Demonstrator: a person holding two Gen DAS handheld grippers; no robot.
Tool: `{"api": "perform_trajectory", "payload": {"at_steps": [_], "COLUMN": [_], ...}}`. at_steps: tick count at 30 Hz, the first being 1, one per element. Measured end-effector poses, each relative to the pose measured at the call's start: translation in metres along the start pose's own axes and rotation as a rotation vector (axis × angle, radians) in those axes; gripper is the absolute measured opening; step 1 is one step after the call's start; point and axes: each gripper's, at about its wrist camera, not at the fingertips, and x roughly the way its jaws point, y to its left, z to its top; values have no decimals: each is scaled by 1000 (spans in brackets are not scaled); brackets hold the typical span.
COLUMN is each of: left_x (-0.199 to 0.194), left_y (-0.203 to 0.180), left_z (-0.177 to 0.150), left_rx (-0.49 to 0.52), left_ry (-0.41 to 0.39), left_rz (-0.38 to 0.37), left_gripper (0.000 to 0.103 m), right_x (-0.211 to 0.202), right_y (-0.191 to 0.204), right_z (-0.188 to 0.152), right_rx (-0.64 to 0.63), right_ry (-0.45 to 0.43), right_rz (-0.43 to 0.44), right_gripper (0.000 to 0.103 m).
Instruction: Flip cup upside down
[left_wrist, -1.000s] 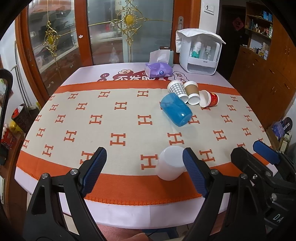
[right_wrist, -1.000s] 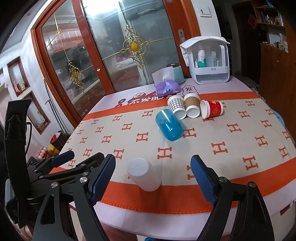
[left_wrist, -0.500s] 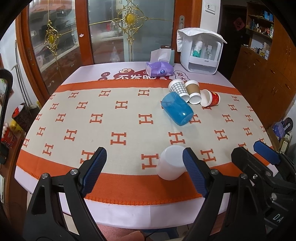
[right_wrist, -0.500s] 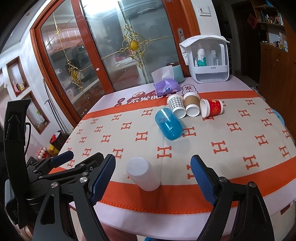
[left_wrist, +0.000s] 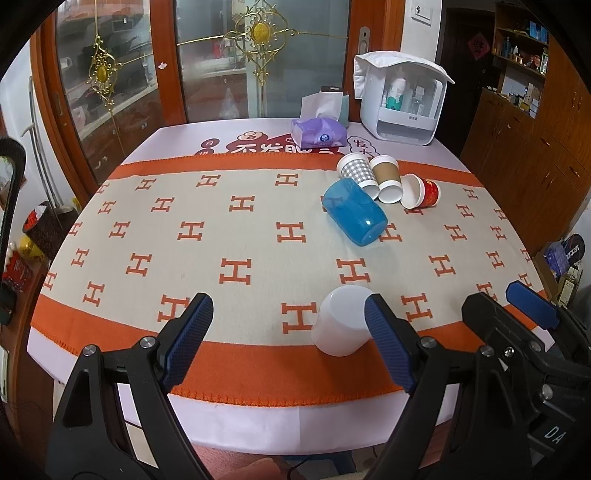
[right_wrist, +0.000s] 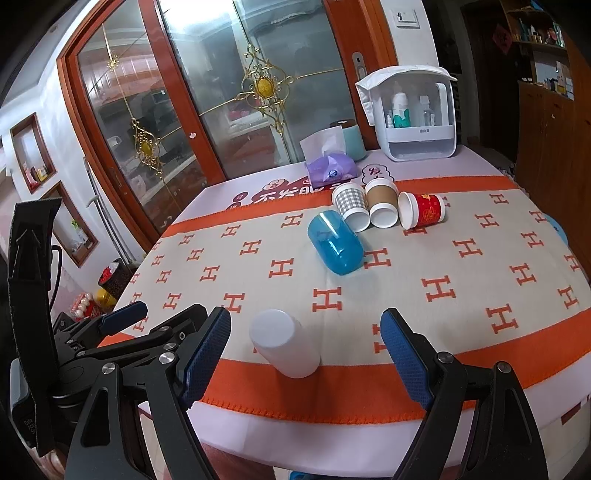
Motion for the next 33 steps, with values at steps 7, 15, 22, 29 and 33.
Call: {"api": "perform_trajectory", "payload": {"at_steps": [7,15,22,29,33], "left_x": [2,1,2,2,2], "left_y": [0,2,3,3,4], "left_z": [0,-1,-1,-1,-1], "left_rx": [-2,-4,-4,-5,-5], "left_ry": [2,5,6,7,8], "left_rz": [0,0,1,2,3], "left_gripper": [82,82,82,82,82], "right_x": [1,1,2,2,2], "right_y": [0,0,0,0,0], "right_z": [-3,-4,-4,-2,-2], "right_rx": [2,3,4,4,5], "right_ry": [3,5,7,8,10], "right_rz": [0,0,0,0,0], "right_gripper": [85,85,85,85,85]}}
